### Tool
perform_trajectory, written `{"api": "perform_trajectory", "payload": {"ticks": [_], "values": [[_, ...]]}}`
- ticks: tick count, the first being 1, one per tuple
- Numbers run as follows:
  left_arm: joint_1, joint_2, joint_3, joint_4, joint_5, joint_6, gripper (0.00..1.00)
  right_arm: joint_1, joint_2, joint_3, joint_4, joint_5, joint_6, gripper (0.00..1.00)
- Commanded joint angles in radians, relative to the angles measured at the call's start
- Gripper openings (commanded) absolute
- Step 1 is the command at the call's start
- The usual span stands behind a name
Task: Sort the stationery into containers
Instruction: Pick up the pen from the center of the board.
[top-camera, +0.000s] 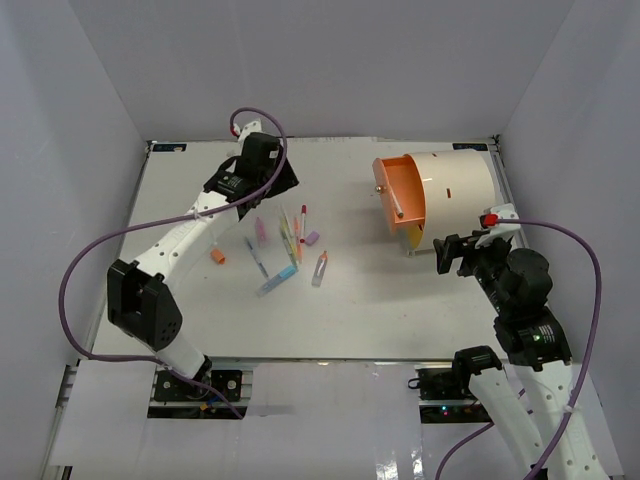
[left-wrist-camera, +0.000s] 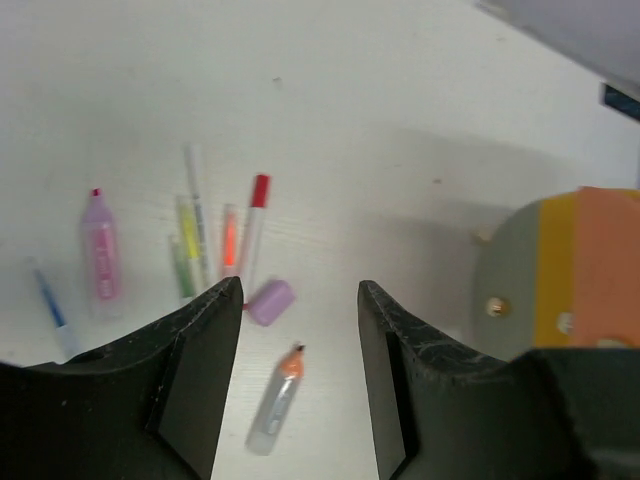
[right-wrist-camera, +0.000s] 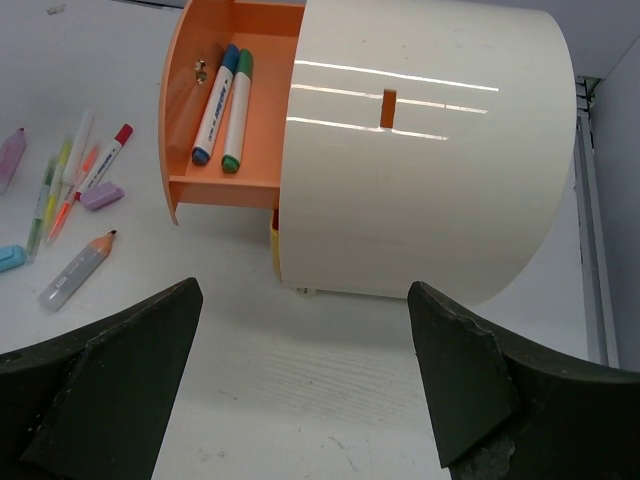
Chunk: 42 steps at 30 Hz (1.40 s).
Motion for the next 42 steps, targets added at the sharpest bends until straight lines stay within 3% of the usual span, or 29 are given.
{"api": "perform_trajectory", "payload": {"ticks": [1,6,12,18,22,23,30,34,42], "values": [[0.042,-0.014,-0.077,-0.056,0.017,0.055,0.60,0.008,0.027,0.037,0.022,0.002,-0.008,0.90],[0.116,-0.089,-0.152,-0.053,0.032,0.115,0.61,0.009,0.128,0.174,-0.041,-0.061,0.002,0.90],[0.286,-0.213,-0.277,-0.009,0.084,0.210,0.63,0.011,0.326,0.453,-0.141,-0.141,0.058,0.90],[0.378,-0.319,-0.451,0.091,0.141,0.279,0.76,0.061,0.568,0.752,-0.205,-0.184,0.120,0.90],[0.383,-0.415,-0.551,0.169,0.149,0.290,0.85,0.303,0.750,0.904,-0.240,-0.019,0.161,0.90],[0.383,-0.431,-0.570,0.180,0.147,0.293,0.88,0.339,0.818,0.928,-0.244,0.075,0.179,0.90],[0.383,-0.553,-0.715,0.237,0.182,0.310,0.98,0.523,1.132,1.120,-0.259,0.186,0.245,0.90],[0.383,-0.601,-0.793,0.267,0.199,0.322,0.98,0.561,1.317,1.264,-0.299,0.235,0.293,0.90],[0.382,-0.659,-0.814,0.281,0.204,0.319,0.98,0.568,1.618,1.323,-0.285,0.299,0.419,0.99]]}}
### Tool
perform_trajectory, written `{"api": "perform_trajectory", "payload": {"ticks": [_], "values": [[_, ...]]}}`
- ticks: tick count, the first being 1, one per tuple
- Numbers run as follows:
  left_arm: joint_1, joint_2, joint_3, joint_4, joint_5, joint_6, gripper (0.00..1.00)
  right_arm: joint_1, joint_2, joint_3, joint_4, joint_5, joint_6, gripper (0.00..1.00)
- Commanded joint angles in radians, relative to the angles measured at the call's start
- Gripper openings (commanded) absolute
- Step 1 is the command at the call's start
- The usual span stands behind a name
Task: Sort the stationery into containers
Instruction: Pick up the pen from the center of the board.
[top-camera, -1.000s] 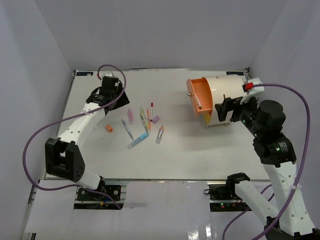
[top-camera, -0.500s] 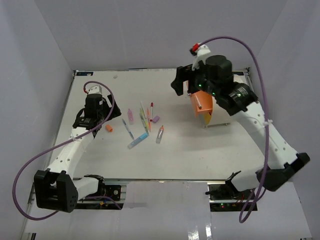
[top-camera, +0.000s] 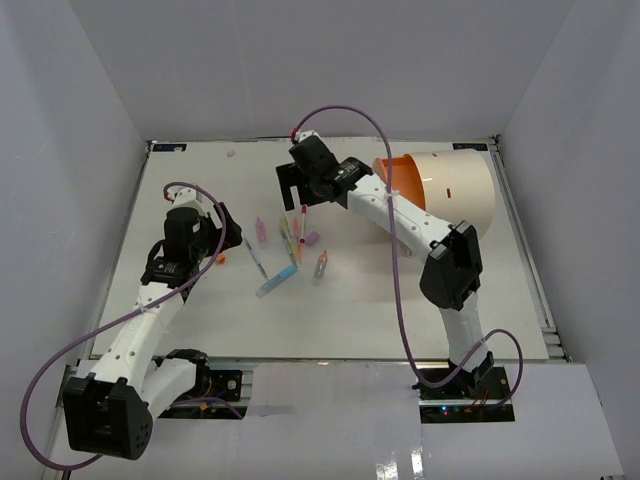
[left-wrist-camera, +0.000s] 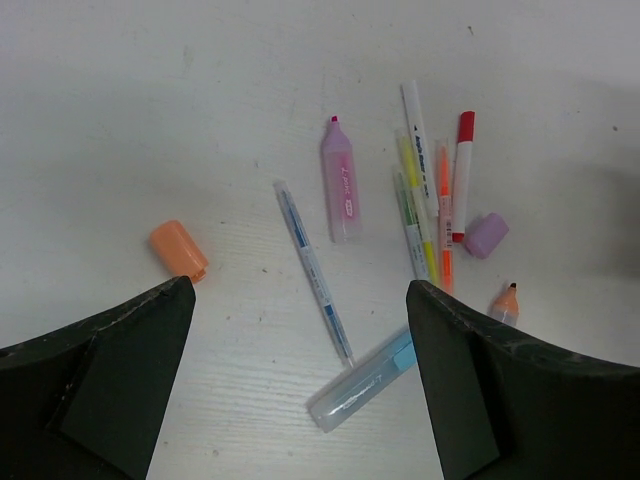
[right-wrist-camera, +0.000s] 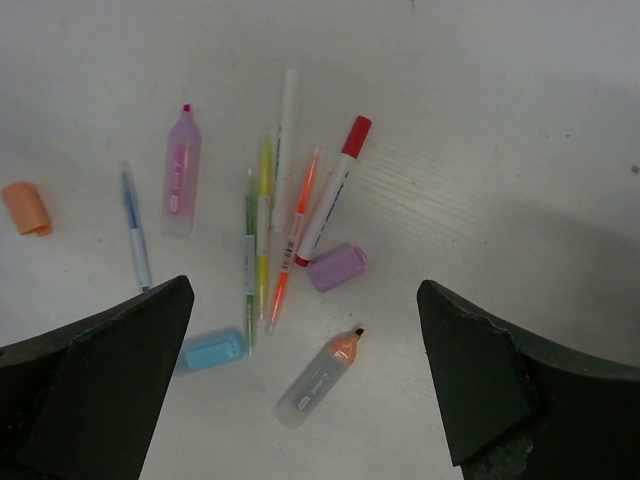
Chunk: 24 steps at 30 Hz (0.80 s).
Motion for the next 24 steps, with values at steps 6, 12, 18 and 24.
{"api": "perform_trajectory", "payload": {"ticks": [6,12,18,24], "values": [[0.001,-0.036,-0.006,0.041,0.012,0.004,0.98,-0.007,0.210,0.076,0.045,0.101,0.123,0.79],[0.001,-0.030,-0.005,0.041,0.012,0.004,0.98,-0.028,0.280,0.060,0.082,0.065,0.163,0.69],[0.002,-0.019,-0.002,0.041,0.023,0.004,0.98,-0.033,0.320,0.051,0.128,0.025,0.168,0.59],[0.001,-0.016,-0.002,0.041,0.026,0.004,0.98,-0.032,0.346,0.045,0.159,0.027,0.159,0.55]]}}
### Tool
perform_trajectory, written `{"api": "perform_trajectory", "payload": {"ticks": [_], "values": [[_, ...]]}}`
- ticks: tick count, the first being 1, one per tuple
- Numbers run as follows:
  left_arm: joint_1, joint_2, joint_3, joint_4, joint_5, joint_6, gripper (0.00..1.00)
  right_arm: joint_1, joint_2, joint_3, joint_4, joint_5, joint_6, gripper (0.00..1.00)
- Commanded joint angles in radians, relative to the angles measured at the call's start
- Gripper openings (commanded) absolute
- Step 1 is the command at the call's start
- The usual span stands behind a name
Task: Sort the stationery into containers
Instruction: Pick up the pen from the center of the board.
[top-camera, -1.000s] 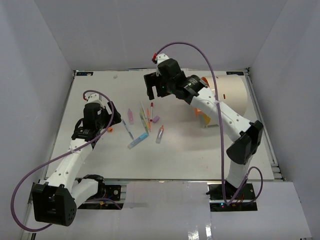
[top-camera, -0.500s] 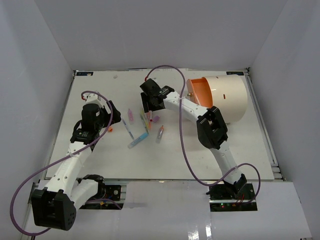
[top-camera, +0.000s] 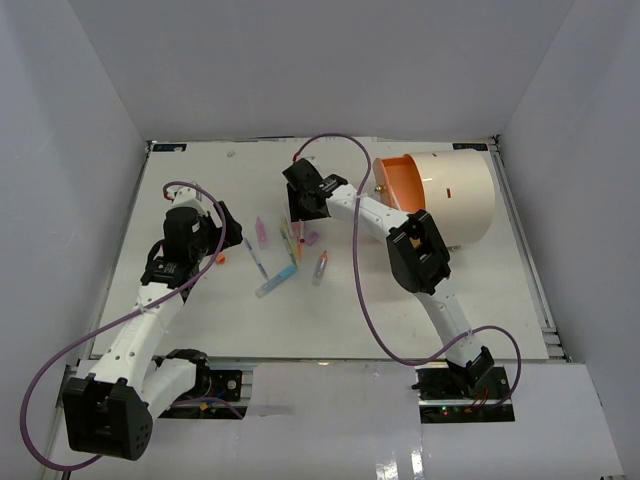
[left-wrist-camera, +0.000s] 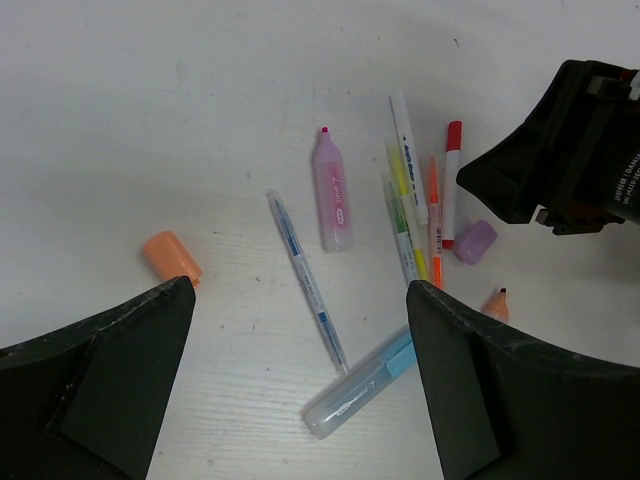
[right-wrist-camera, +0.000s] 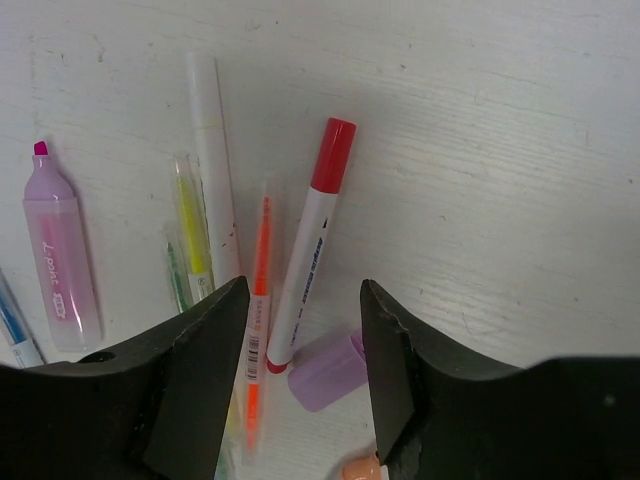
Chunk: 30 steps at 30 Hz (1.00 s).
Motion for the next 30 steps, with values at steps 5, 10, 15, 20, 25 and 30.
{"api": "perform_trajectory", "payload": {"ticks": [5,10,15,20,25,30], "values": [[0.001,-0.005,-0.002,0.015,0.023,0.004,0.98,0.000,0.034,-0.010,0.091,0.007,0.002,0.50],[0.001,-0.003,-0.005,0.015,0.025,0.004,0.98,0.001,0.033,-0.054,0.118,0.020,0.000,0.44],[0.001,-0.003,-0.003,0.015,0.028,0.004,0.98,0.000,0.033,-0.080,0.134,0.026,-0.001,0.39],[0.001,-0.002,-0.003,0.015,0.028,0.004,0.98,0.000,0.047,-0.093,0.136,0.027,-0.003,0.37],[0.001,-0.002,-0.003,0.015,0.028,0.005,0.98,-0.002,0.056,-0.088,0.141,0.029,-0.004,0.34],[0.001,0.000,-0.003,0.015,0.026,0.005,0.98,-0.003,0.059,-0.056,0.141,0.024,-0.003,0.24]]}}
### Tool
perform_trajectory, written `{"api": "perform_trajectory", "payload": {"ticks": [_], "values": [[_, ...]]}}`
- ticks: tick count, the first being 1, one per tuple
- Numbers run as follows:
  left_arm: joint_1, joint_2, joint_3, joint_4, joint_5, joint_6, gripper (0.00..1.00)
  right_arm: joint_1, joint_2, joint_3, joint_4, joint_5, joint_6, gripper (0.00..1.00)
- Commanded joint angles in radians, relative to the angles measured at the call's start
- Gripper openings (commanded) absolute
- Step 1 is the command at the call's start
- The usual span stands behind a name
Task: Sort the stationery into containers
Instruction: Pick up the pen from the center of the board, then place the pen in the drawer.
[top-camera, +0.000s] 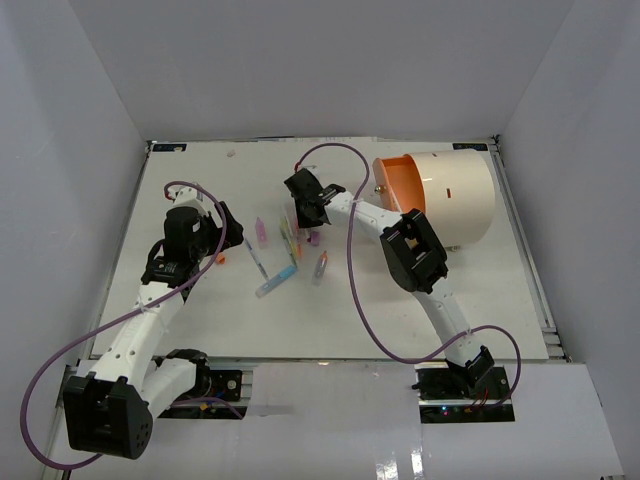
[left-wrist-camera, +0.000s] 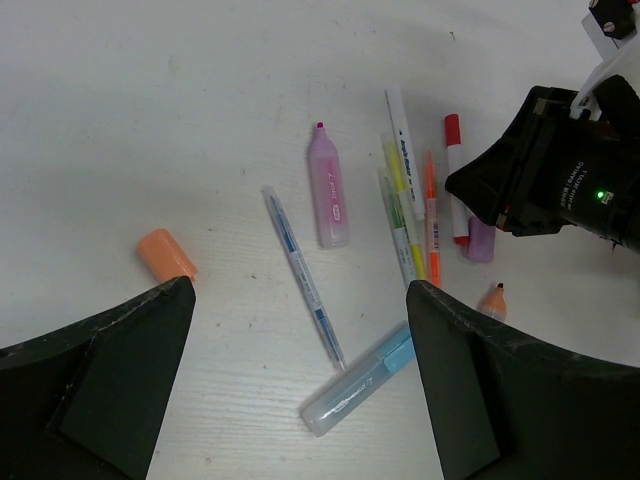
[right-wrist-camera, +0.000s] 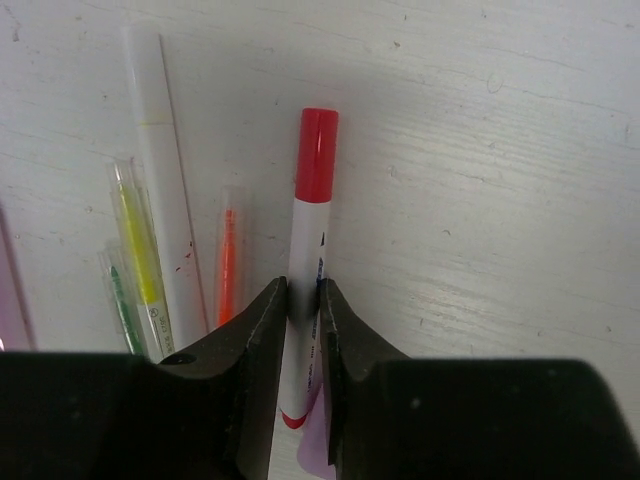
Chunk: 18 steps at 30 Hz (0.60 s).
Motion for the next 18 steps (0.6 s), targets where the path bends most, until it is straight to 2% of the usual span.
{"api": "perform_trajectory", "payload": {"ticks": [1,9,14,18], "values": [[0.002,-0.006,-0.003,0.015,0.011,0.007,0.98,-0.006,0.022,0.037,0.034,0.010,0.002,0.22],[0.001,-0.005,-0.005,0.015,0.008,0.008,0.98,-0.006,-0.066,0.122,0.047,-0.042,-0.050,0.15],[0.001,-0.005,-0.005,0.016,0.006,0.010,0.98,-0.006,-0.237,0.144,0.042,-0.070,-0.135,0.13],[0.001,-0.006,-0.005,0.018,0.002,0.013,0.98,-0.006,-0.381,0.142,-0.024,-0.038,-0.202,0.15]]}}
